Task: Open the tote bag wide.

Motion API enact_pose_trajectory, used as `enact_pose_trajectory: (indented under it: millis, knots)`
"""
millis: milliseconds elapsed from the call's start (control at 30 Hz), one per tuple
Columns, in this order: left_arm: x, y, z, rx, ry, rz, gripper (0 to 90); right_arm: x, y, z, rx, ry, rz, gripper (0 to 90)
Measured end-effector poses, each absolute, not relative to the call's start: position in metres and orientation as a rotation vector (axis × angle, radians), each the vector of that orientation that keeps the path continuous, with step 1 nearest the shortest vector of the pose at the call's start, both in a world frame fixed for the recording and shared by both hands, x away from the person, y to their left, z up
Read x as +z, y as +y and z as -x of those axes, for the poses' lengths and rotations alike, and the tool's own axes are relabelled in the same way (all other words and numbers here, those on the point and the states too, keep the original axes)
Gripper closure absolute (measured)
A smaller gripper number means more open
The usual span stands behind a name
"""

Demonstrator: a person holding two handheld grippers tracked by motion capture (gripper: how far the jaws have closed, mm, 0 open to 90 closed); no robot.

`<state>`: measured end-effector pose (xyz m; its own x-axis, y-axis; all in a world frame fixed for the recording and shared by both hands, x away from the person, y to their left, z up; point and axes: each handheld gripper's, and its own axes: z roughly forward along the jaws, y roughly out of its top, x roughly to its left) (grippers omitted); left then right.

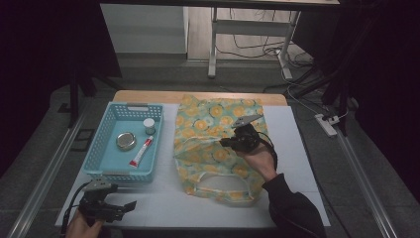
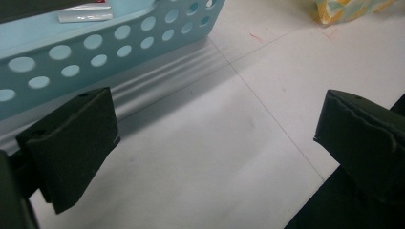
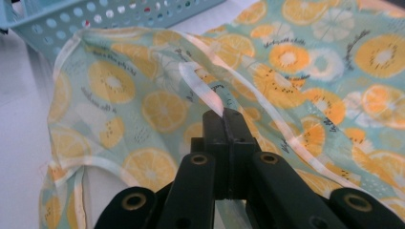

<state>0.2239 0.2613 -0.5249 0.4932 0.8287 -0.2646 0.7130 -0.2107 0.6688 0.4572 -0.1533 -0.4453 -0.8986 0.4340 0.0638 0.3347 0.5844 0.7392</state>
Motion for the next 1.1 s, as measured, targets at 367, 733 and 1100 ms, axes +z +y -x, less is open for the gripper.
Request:
enact_pose_trajectory:
  millis: [367,733,1100]
  knots:
    - [-0.525,0.263,-0.224,0.192,1.282,-1.955,0.0,-0.426,-0.149,-0.465,1.273,2.635,-0.652,90.0]
    - [-0.525,0.264,-0.224,0.190,1.293,-1.948,0.0,-0.413,-0.143,-0.471,1.303,2.592,-0.638,90.0]
    - [-0.525,0.264,-0.225,0.186,1.305,-1.944,0.0,-0.408,-0.136,-0.475,1.318,2.577,-0.639,90.0]
